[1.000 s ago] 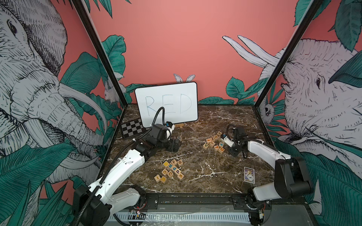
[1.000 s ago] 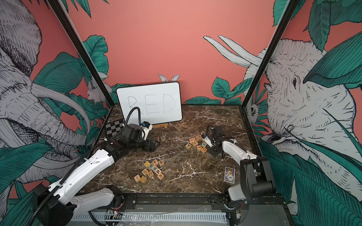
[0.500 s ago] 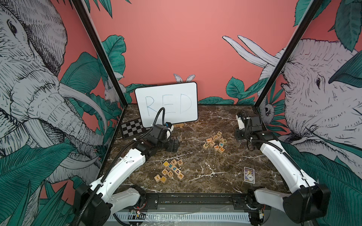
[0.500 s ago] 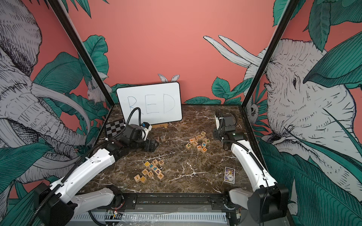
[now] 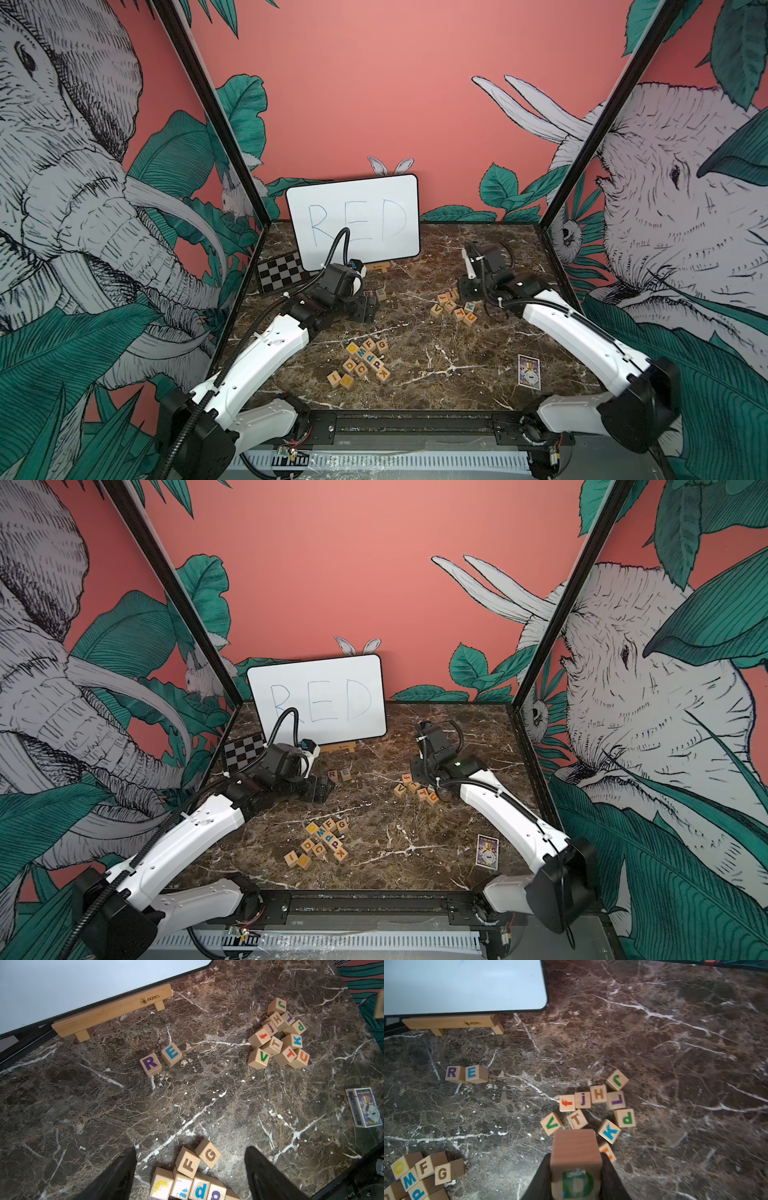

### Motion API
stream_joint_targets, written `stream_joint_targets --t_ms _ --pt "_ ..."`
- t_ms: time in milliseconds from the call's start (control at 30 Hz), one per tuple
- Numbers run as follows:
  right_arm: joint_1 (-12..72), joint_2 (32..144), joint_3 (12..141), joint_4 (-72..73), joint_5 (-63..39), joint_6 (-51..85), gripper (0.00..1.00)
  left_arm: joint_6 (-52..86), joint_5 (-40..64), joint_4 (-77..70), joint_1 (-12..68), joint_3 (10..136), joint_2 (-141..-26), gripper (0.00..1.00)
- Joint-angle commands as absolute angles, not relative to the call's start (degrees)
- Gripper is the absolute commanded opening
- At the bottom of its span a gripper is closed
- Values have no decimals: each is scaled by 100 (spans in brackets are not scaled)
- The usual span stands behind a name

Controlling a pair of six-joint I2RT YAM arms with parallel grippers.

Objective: Assemble the uppercase word "red" with letter blocks
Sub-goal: Place the letter block at the center of the board.

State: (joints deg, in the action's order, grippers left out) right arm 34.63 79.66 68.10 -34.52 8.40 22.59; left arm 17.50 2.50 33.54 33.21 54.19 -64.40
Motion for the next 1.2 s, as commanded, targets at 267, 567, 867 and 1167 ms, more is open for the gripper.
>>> stream_joint_targets --t_ms 267,567,867,1167 --pt "4383 10490 8568 -3238 1256 2794 0 1933 88 3297 2955 5425 -6069 84" --pt "4422 11719 9596 -3188 1199 3179 0 2083 270 3234 2620 5392 -6084 84" --pt "4473 12292 9952 -2999 1210 3391 0 2101 150 3226 2505 5371 -6032 84" --pt "4567 12811 10412 -3111 1072 3331 0 2108 145 3224 2465 5368 -6049 84"
